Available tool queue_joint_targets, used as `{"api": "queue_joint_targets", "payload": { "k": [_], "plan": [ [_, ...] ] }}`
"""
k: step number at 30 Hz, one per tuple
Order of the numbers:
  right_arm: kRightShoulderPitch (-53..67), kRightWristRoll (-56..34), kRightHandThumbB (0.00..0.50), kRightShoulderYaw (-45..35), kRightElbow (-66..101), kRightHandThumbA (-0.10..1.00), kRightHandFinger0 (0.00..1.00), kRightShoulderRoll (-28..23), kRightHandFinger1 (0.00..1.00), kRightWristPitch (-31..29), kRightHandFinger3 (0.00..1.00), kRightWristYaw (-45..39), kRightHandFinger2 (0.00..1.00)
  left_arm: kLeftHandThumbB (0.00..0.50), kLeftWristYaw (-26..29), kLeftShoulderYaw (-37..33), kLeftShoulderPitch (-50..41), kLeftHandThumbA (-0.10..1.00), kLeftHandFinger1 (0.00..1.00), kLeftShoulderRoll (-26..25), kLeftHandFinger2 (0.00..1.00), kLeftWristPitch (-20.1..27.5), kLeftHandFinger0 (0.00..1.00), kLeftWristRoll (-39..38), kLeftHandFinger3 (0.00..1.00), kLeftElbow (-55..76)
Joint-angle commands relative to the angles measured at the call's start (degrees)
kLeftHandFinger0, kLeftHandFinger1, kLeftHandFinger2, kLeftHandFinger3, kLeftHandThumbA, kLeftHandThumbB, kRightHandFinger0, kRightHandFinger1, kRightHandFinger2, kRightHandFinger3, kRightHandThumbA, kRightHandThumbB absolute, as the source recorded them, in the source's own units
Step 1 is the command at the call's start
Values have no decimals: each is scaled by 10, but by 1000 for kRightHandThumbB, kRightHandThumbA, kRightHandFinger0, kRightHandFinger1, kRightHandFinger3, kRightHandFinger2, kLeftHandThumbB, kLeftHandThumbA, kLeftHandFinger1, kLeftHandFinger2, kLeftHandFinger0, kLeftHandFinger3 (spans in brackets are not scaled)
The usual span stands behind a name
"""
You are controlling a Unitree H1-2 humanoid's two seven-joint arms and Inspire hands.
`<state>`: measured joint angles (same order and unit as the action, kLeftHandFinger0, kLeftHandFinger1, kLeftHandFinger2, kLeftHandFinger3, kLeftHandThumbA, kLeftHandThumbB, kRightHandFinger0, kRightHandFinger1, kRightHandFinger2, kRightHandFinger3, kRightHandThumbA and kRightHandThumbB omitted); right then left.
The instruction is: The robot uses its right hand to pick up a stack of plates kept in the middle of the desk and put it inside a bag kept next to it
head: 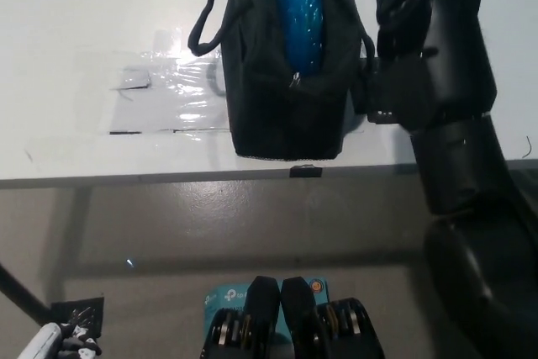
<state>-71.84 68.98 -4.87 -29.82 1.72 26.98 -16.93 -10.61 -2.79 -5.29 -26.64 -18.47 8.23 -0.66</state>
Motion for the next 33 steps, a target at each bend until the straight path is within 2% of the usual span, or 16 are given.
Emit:
{"api": "queue_joint_targets", "payload": {
  "k": [1,9,10,12,14,17,19,21,23,24,25,26,27,28,31,33],
  "plan": [
    [-73,13,500,-12,9,1000,1000,-5,1000,-1,1000,5,1000,86,-5,-3,-3,-100,638,-8,710,7,623,11,694,4],
    [-81,-1,500,-49,54,1000,1000,3,1000,-1,1000,-19,1000,74,-5,-3,-1,-100,634,-8,691,0,618,9,706,0],
    [-57,-33,474,-47,98,1000,1000,4,1000,-1,1000,-33,1000,72,-4,-3,-1,-100,634,-8,691,0,617,11,701,-1],
    [-1,-90,353,-49,197,1000,1000,12,1000,-1,1000,-89,1000,77,-4,-8,0,-100,627,-12,686,6,612,18,700,-4],
    [72,-108,327,-36,311,1000,1000,27,1000,-1,1000,-129,1000,78,-3,-6,-7,-100,626,-9,685,10,611,15,697,1],
    [168,-211,248,-35,426,759,1000,42,1000,-1,1000,-109,1000,85,-3,-2,-7,-100,628,-8,684,10,613,9,687,3],
    [225,-222,178,-27,474,734,1000,41,1000,-13,1000,-103,1000,88,-1,-1,-7,-100,637,-6,704,10,624,8,712,4],
    [322,-255,168,-31,530,697,1000,50,1000,-35,1000,-85,1000,93,2,0,-9,-100,642,-7,715,8,629,11,721,5],
    [402,-288,133,-27,554,636,858,43,1000,-86,1000,-57,1000,84,4,3,-10,-100,643,-10,730,12,632,11,784,3],
    [404,-290,132,-25,556,634,845,42,1000,-84,1000,-55,1000,84,4,3,-10,-100,643,-10,731,12,632,11,786,3],
    [473,-337,118,-36,560,546,652,30,987,-138,1000,-35,1000,83,4,1,-9,-100,636,-11,723,12,624,14,769,5],
    [504,-349,119,-39,556,526,768,19,1000,-164,1000,-24,1000,77,3,1,-10,-100,640,-12,722,8,628,14,766,9],
    [502,-350,119,-35,552,524,777,21,1000,-165,1000,-19,1000,78,2,4,-8,-100,641,-16,722,8,630,13,764,8],
    [556,-380,139,-51,529,493,914,7,1000,-226,1000,13,1000,83,3,4,-8,-100,619,-18,692,13,605,15,719,9],
    [611,-411,151,-64,496,488,836,-5,1000,-281,1000,44,1000,83,1,8,-6,-100,632,-15,713,5,611,7,735,8],
    [619,-419,151,-65,473,460,967,-12,1000,-305,1000,58,1000,86,2,10,-5,-100,637,-15,724,5,621,7,745,11]
  ]
}}
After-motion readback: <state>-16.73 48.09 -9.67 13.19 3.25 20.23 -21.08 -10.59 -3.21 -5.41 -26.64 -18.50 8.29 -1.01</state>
